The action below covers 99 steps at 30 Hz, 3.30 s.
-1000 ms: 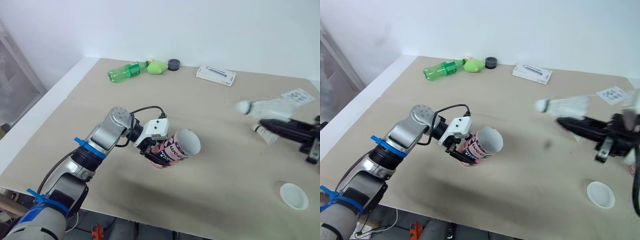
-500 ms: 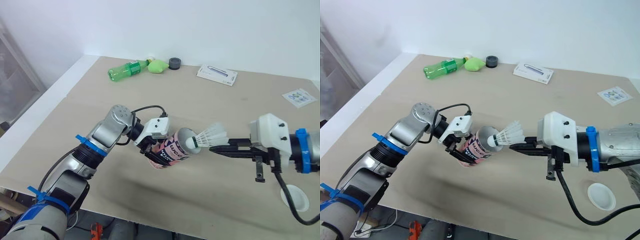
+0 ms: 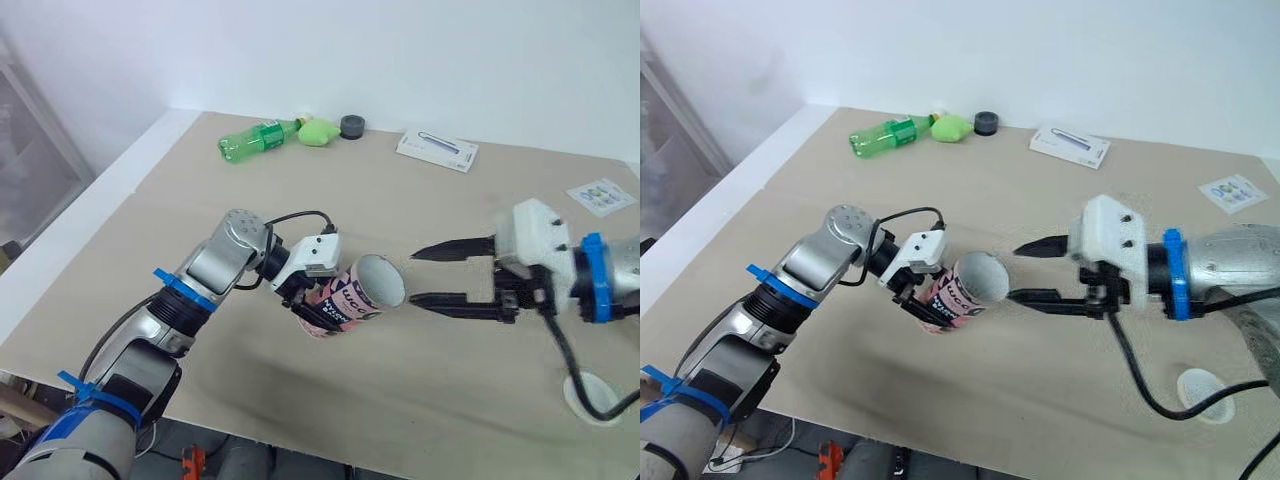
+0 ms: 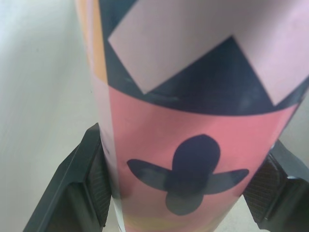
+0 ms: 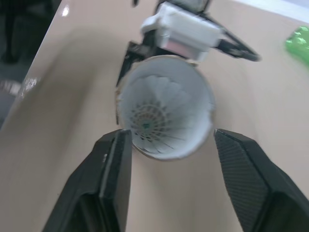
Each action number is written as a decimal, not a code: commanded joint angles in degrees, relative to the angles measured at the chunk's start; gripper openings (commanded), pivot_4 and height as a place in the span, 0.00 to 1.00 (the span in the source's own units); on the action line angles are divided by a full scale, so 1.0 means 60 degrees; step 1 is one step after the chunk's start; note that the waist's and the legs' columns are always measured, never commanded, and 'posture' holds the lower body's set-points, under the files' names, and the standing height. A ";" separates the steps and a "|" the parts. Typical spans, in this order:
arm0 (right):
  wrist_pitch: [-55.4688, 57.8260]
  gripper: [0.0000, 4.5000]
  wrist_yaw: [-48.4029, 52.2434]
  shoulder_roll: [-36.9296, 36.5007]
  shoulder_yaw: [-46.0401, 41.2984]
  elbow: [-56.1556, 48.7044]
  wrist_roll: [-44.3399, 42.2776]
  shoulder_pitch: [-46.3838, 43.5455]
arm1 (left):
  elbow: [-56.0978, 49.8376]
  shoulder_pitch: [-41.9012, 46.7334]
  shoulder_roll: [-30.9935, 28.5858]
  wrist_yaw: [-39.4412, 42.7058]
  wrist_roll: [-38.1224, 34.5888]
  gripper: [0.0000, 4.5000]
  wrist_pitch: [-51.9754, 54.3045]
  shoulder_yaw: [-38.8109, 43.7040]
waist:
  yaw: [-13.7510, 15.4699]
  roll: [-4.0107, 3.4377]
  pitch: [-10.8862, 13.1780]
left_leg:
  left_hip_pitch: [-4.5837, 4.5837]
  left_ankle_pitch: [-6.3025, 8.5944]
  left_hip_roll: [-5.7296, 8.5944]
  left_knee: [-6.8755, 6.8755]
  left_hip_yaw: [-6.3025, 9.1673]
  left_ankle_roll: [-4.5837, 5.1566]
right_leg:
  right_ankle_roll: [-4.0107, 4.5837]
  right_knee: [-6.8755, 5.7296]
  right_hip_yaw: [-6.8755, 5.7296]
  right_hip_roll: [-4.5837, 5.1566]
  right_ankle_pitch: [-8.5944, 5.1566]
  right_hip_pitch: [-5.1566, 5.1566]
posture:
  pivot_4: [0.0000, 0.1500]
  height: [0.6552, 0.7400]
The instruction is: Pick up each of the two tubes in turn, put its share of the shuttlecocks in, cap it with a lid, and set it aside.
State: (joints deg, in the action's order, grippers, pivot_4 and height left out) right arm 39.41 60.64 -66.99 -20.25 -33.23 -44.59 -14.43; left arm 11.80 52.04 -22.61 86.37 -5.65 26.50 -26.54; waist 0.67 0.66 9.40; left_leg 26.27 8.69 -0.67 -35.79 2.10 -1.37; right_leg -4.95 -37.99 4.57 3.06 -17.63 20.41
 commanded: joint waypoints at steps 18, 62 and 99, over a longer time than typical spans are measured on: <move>-0.1621 0.68 -0.1708 0.2479 -0.2368 0.6049 0.3214 0.3116 | -0.0149 -0.0339 0.0083 -0.0489 0.0046 0.68 0.0218 -0.0206 | -0.0049 -0.0040 -0.0015 | -0.0018 -0.0055 0.0006 -0.0007 0.0028 0.0005 | 0.0026 -0.0010 -0.0038 -0.0009 0.0019 -0.0020 | 1.00 0.87; -0.0596 0.02 0.1142 -0.0172 -0.0931 0.0620 0.0277 0.0152 | -0.0309 -0.0206 -0.0284 -0.0460 -0.0230 0.68 0.0712 -0.0165 | -0.0130 -0.0069 0.0022 | -0.0044 -0.0078 -0.0018 0.0049 0.0012 -0.0002 | 0.0000 -0.0017 -0.0026 -0.0030 0.0027 -0.0012 | 1.00 0.87; 0.0821 0.49 0.1408 0.0642 0.1614 0.1269 -0.0753 -0.3031 | -0.0067 -0.0094 -0.0222 -0.0421 -0.0210 0.68 0.0511 -0.0201 | -0.0061 -0.0035 0.0041 | 0.0021 -0.0092 -0.0020 0.0046 -0.0016 -0.0009 | 0.0046 -0.0036 -0.0037 -0.0004 0.0059 0.0083 | 1.00 0.87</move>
State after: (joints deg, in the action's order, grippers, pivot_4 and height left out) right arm 43.15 69.55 -63.01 -10.76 -24.57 -47.70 -31.96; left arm 10.73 51.79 -24.27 84.08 -7.68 29.91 -26.12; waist 0.30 0.44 9.64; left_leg 26.40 8.14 -0.79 -35.51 2.00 -1.42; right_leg -4.68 -38.20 4.35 3.03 -17.27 20.91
